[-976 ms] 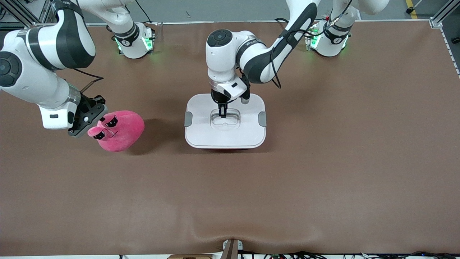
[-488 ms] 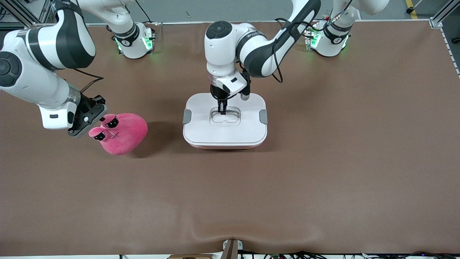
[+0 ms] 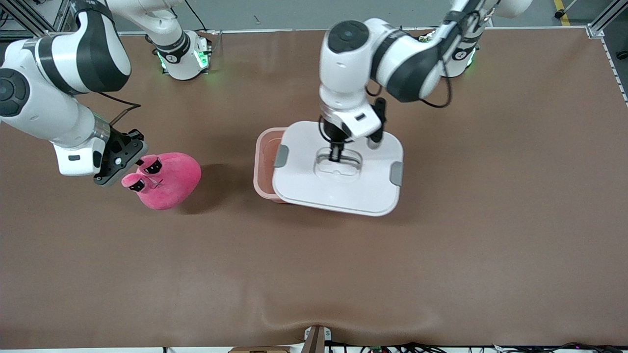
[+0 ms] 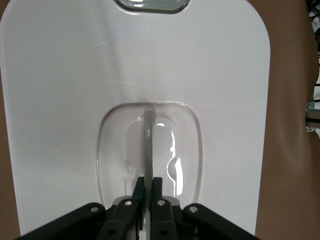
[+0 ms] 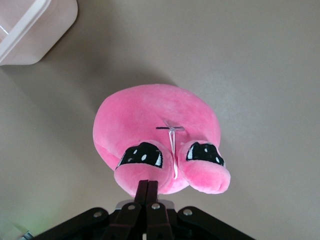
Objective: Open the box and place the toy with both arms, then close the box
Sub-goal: 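Lift the lid off with the left gripper while the right gripper carries the plush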
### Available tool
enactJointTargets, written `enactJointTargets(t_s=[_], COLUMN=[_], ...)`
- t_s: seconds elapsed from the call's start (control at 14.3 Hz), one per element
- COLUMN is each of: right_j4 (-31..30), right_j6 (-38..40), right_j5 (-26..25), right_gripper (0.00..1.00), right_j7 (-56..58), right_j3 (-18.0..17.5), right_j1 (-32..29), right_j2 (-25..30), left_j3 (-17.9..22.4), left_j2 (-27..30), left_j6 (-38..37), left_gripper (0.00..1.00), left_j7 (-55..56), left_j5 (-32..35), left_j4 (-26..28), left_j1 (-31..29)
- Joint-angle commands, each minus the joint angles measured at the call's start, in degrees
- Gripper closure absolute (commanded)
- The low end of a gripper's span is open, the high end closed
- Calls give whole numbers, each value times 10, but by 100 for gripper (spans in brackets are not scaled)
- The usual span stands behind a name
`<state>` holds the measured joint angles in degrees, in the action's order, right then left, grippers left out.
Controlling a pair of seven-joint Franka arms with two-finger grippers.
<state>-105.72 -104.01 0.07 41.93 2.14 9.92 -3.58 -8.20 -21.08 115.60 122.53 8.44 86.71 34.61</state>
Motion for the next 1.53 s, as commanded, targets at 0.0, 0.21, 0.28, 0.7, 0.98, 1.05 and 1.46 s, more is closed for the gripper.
enactJointTargets(t_s=[0.0,0.21,0.28,0.7,0.98,1.05,1.46], right_j4=[17,39,56,104,100,104,98], right_j6=[10,26,35,43,41,40,14], right_j5=[-1,-2,-2,2,2,-2,-7], right_gripper=[100,100,100,100,100,100,100], right_j7=[17,37,46,55,60,60,63], right_j3=[4,3,4,4,4,4,4], right_j1=[26,62,73,143,198,209,265], right_j2=[14,17,16,9,8,6,1], left_j3=[-6,-4,-4,-1,-1,-1,-1], left_j2=[14,16,16,11,7,7,5], left_j6=[-33,-81,-94,-123,-136,-138,-157], left_gripper=[100,100,100,100,100,100,100], left_j7=[-105,-228,-266,-435,-475,-489,-527], left_j5=[-39,-66,-73,-81,-84,-83,-88], left_j4=[0,-15,-21,-22,-22,-22,-22], left_j1=[-54,-113,-136,-208,-219,-226,-253])
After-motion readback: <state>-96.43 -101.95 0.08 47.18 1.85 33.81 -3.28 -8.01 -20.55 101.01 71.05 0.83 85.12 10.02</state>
